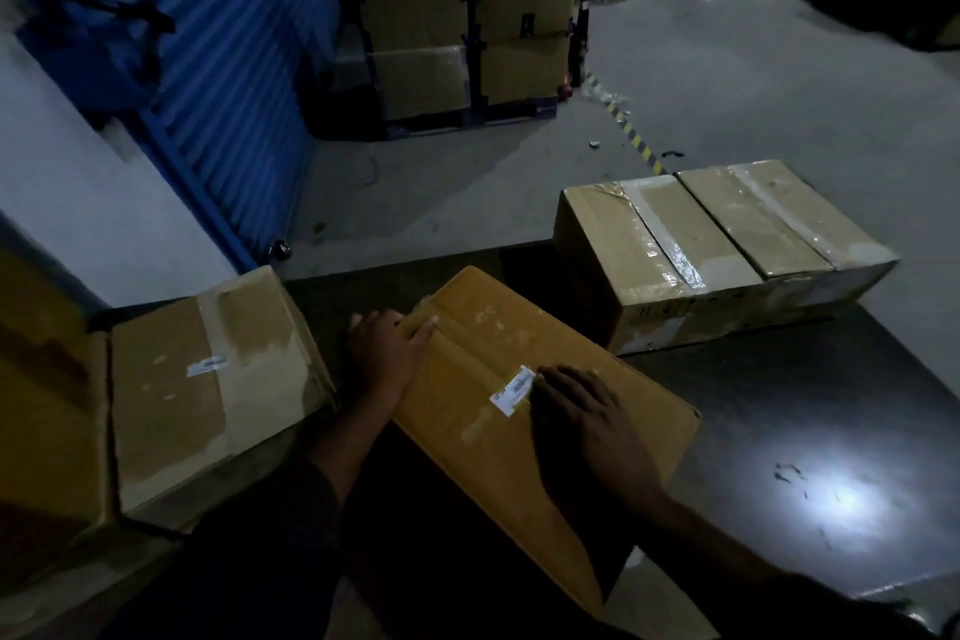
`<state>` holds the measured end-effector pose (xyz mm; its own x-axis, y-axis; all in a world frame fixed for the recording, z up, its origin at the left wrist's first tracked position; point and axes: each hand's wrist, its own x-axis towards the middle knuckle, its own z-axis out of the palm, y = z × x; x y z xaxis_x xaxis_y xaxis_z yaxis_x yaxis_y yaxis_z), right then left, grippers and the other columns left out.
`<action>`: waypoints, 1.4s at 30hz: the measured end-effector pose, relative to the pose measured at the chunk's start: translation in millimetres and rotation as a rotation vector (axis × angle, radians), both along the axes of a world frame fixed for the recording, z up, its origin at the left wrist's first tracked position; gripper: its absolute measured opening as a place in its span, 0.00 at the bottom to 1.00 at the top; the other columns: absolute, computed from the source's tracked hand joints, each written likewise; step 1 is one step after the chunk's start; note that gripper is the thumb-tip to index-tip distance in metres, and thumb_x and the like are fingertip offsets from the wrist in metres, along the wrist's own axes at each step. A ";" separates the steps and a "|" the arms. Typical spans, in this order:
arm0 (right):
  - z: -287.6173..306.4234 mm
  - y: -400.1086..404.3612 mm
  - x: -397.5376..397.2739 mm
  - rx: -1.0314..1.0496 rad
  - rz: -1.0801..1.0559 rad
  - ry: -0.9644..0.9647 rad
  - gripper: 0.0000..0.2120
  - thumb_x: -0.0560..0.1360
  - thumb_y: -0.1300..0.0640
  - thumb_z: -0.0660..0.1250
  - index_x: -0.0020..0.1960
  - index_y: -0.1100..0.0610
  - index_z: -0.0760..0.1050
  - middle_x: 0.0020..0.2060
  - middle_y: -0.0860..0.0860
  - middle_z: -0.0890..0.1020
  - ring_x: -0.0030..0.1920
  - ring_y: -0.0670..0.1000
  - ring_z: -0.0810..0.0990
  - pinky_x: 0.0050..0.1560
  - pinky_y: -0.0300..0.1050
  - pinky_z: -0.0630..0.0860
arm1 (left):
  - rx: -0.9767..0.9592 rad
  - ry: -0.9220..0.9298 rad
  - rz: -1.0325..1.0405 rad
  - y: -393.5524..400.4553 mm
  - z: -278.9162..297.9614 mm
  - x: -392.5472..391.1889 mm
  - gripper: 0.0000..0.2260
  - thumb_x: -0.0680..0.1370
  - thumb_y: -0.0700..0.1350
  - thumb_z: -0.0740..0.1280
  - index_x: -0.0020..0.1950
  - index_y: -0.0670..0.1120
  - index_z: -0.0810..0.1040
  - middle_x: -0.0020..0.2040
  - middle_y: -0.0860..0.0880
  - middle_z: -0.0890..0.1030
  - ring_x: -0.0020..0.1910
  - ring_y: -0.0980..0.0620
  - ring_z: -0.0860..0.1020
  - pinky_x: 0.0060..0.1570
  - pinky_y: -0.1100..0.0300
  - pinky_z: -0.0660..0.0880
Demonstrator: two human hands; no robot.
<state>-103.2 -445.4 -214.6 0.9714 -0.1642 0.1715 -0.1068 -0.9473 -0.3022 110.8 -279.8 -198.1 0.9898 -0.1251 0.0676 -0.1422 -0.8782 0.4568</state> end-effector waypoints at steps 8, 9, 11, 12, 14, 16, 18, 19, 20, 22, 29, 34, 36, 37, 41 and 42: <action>19.2 -15.7 6.3 0.238 0.159 0.023 0.17 0.78 0.48 0.66 0.66 0.45 0.75 0.66 0.39 0.73 0.67 0.41 0.67 0.65 0.39 0.68 | 0.046 0.080 0.089 61.3 -9.2 -39.2 0.22 0.72 0.70 0.64 0.40 0.50 0.76 0.42 0.49 0.79 0.41 0.48 0.77 0.45 0.50 0.77; 20.2 -9.3 2.1 0.251 0.106 0.008 0.17 0.77 0.48 0.66 0.65 0.45 0.75 0.65 0.39 0.74 0.66 0.41 0.68 0.64 0.39 0.69 | 0.013 0.052 0.072 63.6 -8.1 -47.1 0.20 0.73 0.67 0.66 0.42 0.49 0.76 0.45 0.48 0.79 0.44 0.48 0.77 0.47 0.50 0.76; 22.5 8.0 -6.2 0.237 -0.024 -0.036 0.16 0.75 0.48 0.67 0.63 0.45 0.76 0.62 0.39 0.73 0.64 0.41 0.67 0.62 0.39 0.69 | -0.036 -0.040 0.016 57.8 -4.5 -58.4 0.14 0.76 0.57 0.69 0.49 0.47 0.76 0.52 0.46 0.77 0.52 0.45 0.75 0.52 0.46 0.74; 23.1 15.5 -8.7 0.223 -0.082 -0.065 0.16 0.74 0.47 0.67 0.61 0.45 0.76 0.60 0.40 0.73 0.62 0.42 0.67 0.61 0.38 0.68 | -0.051 -0.084 -0.019 50.7 -2.6 -62.1 0.12 0.76 0.53 0.70 0.53 0.47 0.76 0.55 0.45 0.75 0.56 0.44 0.74 0.56 0.45 0.73; 24.8 24.9 -12.3 0.220 -0.147 -0.098 0.15 0.72 0.47 0.67 0.58 0.46 0.75 0.58 0.40 0.73 0.60 0.43 0.67 0.59 0.38 0.68 | -0.060 -0.100 -0.125 32.8 -0.1 -68.4 0.15 0.76 0.50 0.70 0.61 0.48 0.75 0.62 0.45 0.73 0.64 0.44 0.71 0.62 0.45 0.71; 23.2 26.2 -12.9 0.231 -0.142 -0.084 0.15 0.72 0.47 0.68 0.57 0.46 0.75 0.58 0.40 0.72 0.60 0.43 0.66 0.58 0.39 0.68 | -0.028 -0.075 -0.288 17.0 -4.9 -74.2 0.18 0.77 0.57 0.67 0.63 0.53 0.72 0.64 0.49 0.72 0.65 0.47 0.70 0.63 0.47 0.72; 22.3 23.7 -11.1 0.221 -0.123 -0.050 0.18 0.71 0.45 0.69 0.60 0.44 0.74 0.60 0.41 0.71 0.62 0.44 0.65 0.60 0.40 0.67 | 0.017 -0.097 -0.411 8.1 -11.0 -77.9 0.16 0.76 0.62 0.63 0.60 0.57 0.72 0.61 0.53 0.72 0.60 0.52 0.71 0.58 0.51 0.73; 21.3 22.8 -9.9 0.214 -0.114 -0.038 0.20 0.71 0.45 0.69 0.61 0.44 0.74 0.61 0.42 0.71 0.63 0.45 0.65 0.62 0.40 0.66 | 0.012 -0.106 -0.425 6.5 -12.2 -77.3 0.15 0.76 0.63 0.62 0.58 0.57 0.73 0.59 0.54 0.72 0.58 0.53 0.71 0.56 0.53 0.73; 20.6 22.7 -9.1 0.208 -0.110 -0.033 0.20 0.70 0.45 0.70 0.62 0.44 0.73 0.61 0.42 0.71 0.63 0.45 0.65 0.62 0.41 0.66 | -0.009 -0.109 -0.422 6.4 -12.2 -76.4 0.14 0.76 0.63 0.63 0.56 0.57 0.74 0.58 0.54 0.72 0.57 0.53 0.71 0.54 0.54 0.72; 20.1 23.7 -8.5 0.213 -0.121 -0.038 0.20 0.70 0.45 0.70 0.61 0.45 0.74 0.61 0.42 0.71 0.63 0.45 0.65 0.62 0.42 0.67 | -0.050 -0.107 -0.420 9.2 -12.8 -74.9 0.13 0.75 0.62 0.65 0.55 0.57 0.75 0.56 0.54 0.72 0.56 0.54 0.72 0.53 0.54 0.73; 14.6 18.8 -6.9 0.198 -0.087 -0.027 0.19 0.70 0.43 0.69 0.61 0.43 0.76 0.62 0.42 0.71 0.65 0.47 0.66 0.64 0.47 0.69 | -0.049 -0.098 -0.405 10.1 -8.0 -75.5 0.10 0.76 0.60 0.65 0.54 0.57 0.75 0.55 0.55 0.72 0.54 0.54 0.73 0.51 0.51 0.76; 13.5 17.4 -5.7 0.205 -0.082 -0.021 0.19 0.71 0.42 0.68 0.61 0.43 0.74 0.63 0.44 0.72 0.64 0.49 0.66 0.62 0.49 0.70 | -0.056 -0.121 -0.418 11.1 -12.0 -73.9 0.10 0.77 0.60 0.64 0.54 0.58 0.74 0.54 0.55 0.72 0.54 0.54 0.73 0.51 0.50 0.77; 10.2 15.6 -4.0 0.183 -0.055 0.015 0.22 0.70 0.42 0.69 0.63 0.42 0.73 0.64 0.46 0.71 0.66 0.50 0.65 0.65 0.53 0.69 | -0.048 -0.118 -0.416 10.9 -11.9 -74.7 0.10 0.76 0.61 0.63 0.54 0.58 0.73 0.54 0.55 0.72 0.54 0.54 0.73 0.51 0.50 0.77; 9.4 14.9 -2.9 0.197 -0.052 0.029 0.22 0.70 0.42 0.70 0.62 0.43 0.73 0.65 0.46 0.71 0.66 0.51 0.65 0.65 0.55 0.69 | -0.047 -0.121 -0.418 10.8 -12.6 -74.5 0.10 0.76 0.61 0.63 0.53 0.58 0.73 0.54 0.55 0.72 0.54 0.54 0.73 0.51 0.50 0.77; 7.8 12.8 -1.8 0.188 -0.039 0.049 0.21 0.70 0.42 0.69 0.63 0.42 0.73 0.67 0.46 0.70 0.68 0.51 0.64 0.68 0.55 0.66 | -0.062 -0.126 -0.413 10.0 -14.9 -73.8 0.12 0.76 0.61 0.62 0.52 0.57 0.74 0.53 0.55 0.72 0.53 0.54 0.74 0.49 0.49 0.78; 7.9 12.5 -1.2 0.170 -0.028 0.058 0.22 0.70 0.42 0.69 0.64 0.41 0.72 0.67 0.46 0.69 0.69 0.51 0.63 0.69 0.55 0.65 | -0.059 -0.137 -0.416 9.9 -15.1 -73.8 0.12 0.76 0.61 0.61 0.52 0.56 0.75 0.53 0.54 0.73 0.53 0.53 0.74 0.49 0.49 0.77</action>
